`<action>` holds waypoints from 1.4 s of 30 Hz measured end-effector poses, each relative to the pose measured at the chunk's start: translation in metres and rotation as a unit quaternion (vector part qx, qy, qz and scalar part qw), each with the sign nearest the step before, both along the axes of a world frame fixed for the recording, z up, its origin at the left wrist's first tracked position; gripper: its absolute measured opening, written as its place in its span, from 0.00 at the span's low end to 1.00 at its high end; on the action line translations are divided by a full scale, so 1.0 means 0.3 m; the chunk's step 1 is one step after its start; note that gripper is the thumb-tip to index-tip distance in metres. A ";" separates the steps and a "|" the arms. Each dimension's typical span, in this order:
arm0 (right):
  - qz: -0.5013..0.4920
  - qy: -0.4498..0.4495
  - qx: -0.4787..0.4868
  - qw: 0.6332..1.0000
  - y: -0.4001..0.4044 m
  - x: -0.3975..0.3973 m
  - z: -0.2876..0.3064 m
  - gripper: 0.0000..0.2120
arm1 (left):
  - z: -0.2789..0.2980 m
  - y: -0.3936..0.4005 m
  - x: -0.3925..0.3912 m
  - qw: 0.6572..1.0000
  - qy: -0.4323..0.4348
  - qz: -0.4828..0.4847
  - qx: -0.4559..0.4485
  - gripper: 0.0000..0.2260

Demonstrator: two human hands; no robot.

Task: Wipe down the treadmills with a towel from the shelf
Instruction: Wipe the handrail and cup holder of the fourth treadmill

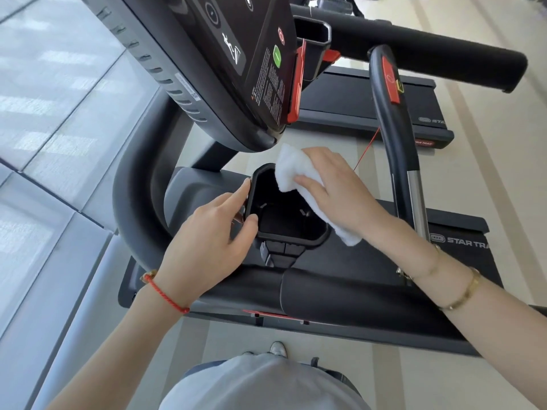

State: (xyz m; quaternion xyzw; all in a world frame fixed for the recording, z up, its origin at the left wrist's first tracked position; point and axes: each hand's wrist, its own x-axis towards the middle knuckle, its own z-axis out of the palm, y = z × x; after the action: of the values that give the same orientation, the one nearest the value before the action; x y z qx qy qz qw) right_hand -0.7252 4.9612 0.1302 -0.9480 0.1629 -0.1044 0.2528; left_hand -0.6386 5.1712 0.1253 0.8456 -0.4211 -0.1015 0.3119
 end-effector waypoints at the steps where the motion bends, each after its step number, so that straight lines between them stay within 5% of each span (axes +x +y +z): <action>1: 0.035 0.007 -0.026 0.999 -0.010 0.020 0.007 0.18 | 0.000 -0.002 0.000 1.000 0.000 0.001 -0.001 0.25; 6: 0.142 0.038 -0.070 0.987 -0.026 0.089 0.030 0.18 | -0.003 0.000 0.002 1.000 -0.002 0.005 -0.002 0.25; 13: 0.079 0.015 -0.004 0.997 -0.051 -0.047 0.013 0.17 | -0.002 -0.001 0.009 1.000 0.005 0.002 -0.006 0.24; 19: 0.186 -0.002 -0.130 0.974 0.033 -0.117 0.027 0.19 | -0.004 0.000 0.007 1.000 0.005 -0.001 -0.007 0.23; 23: 0.234 0.080 -0.134 0.960 0.048 -0.032 0.041 0.17 | -0.007 0.000 0.003 1.000 0.006 0.002 -0.011 0.24; 26: 0.264 0.097 -0.150 0.948 0.062 0.044 0.034 0.06 | -0.007 0.002 0.001 1.000 0.008 0.005 -0.010 0.24; 31: 0.338 0.241 -0.219 0.883 0.065 0.123 0.009 0.06 | -0.002 0.001 0.006 1.000 0.001 -0.004 0.002 0.24; 42: 0.266 0.367 -0.215 0.865 0.047 0.095 0.030 0.09 | 0.016 -0.005 0.011 1.000 -0.027 0.013 -0.007 0.23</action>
State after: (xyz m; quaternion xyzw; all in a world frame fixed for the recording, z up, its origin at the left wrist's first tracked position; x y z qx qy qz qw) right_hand -0.6968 4.9753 0.1393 -0.9561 -0.0411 0.2895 -0.0174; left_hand -0.6353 5.1696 0.1301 0.8513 -0.4186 -0.0718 0.3080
